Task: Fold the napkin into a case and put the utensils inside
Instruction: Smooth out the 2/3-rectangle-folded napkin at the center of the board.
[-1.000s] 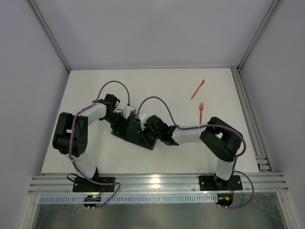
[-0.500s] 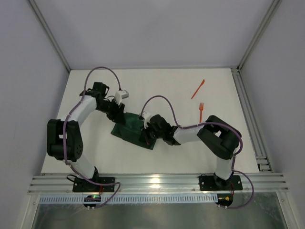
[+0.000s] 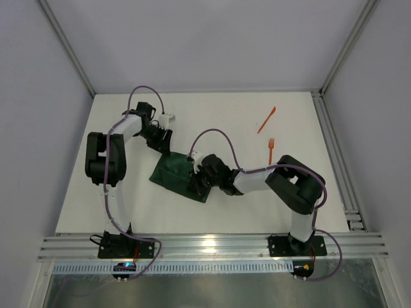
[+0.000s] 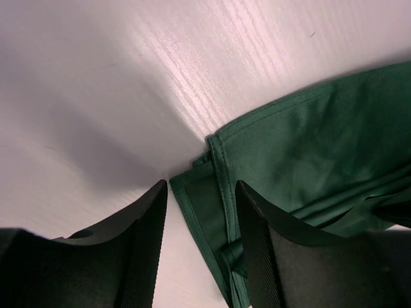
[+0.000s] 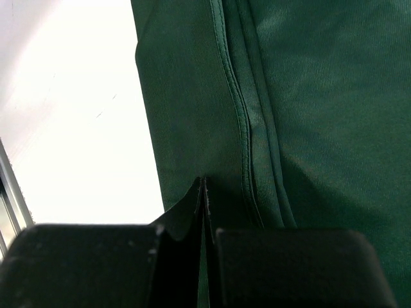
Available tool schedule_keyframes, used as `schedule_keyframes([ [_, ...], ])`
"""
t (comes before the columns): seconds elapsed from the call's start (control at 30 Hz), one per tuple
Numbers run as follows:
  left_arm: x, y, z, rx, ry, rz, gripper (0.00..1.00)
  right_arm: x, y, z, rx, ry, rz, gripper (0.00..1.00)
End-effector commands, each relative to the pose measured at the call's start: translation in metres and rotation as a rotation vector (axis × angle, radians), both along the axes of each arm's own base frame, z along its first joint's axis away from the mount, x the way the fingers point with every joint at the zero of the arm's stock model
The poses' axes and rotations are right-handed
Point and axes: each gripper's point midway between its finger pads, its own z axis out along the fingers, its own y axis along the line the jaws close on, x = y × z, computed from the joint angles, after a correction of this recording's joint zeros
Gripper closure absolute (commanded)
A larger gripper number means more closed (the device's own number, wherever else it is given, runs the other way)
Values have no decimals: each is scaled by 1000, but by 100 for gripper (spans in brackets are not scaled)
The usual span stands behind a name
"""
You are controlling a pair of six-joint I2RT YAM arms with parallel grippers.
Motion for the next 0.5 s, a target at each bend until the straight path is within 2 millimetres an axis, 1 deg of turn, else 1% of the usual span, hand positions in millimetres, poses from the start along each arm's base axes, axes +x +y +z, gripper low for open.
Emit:
schedule_keyframes([
  [0.0, 9, -9, 10, 31, -32, -23, 49, -10, -10, -19, -61, 47, 12, 96],
  [0.03, 7, -10, 8, 34, -28, -32, 47, -10, -10, -19, -60, 46, 12, 96],
  [0.13, -5, -15, -2, 45, 7, -68, 47, -10, -11, -18, -60, 42, 9, 96],
  [0.17, -14, -11, -8, 72, 29, -80, 47, -10, -11, -18, -61, 41, 10, 96],
  [0.2, -18, -10, -12, 88, 38, -86, 47, -9, -11, -17, -60, 36, 8, 96],
  [0.27, -23, -7, -16, 125, 36, -99, 47, -10, -12, -17, -60, 35, 9, 96],
  [0.3, -27, -3, -22, 150, 44, -102, 47, -9, -11, -17, -61, 34, 10, 96],
  [0.37, -33, -3, -27, 159, 63, -113, 47, -9, -11, -16, -60, 30, 12, 96],
  [0.4, -36, -6, -28, 137, 74, -124, 48, -9, -11, -16, -59, 30, 13, 96],
  [0.47, -40, -11, -30, 113, 95, -135, 53, -10, -11, -18, -62, 33, 13, 96],
])
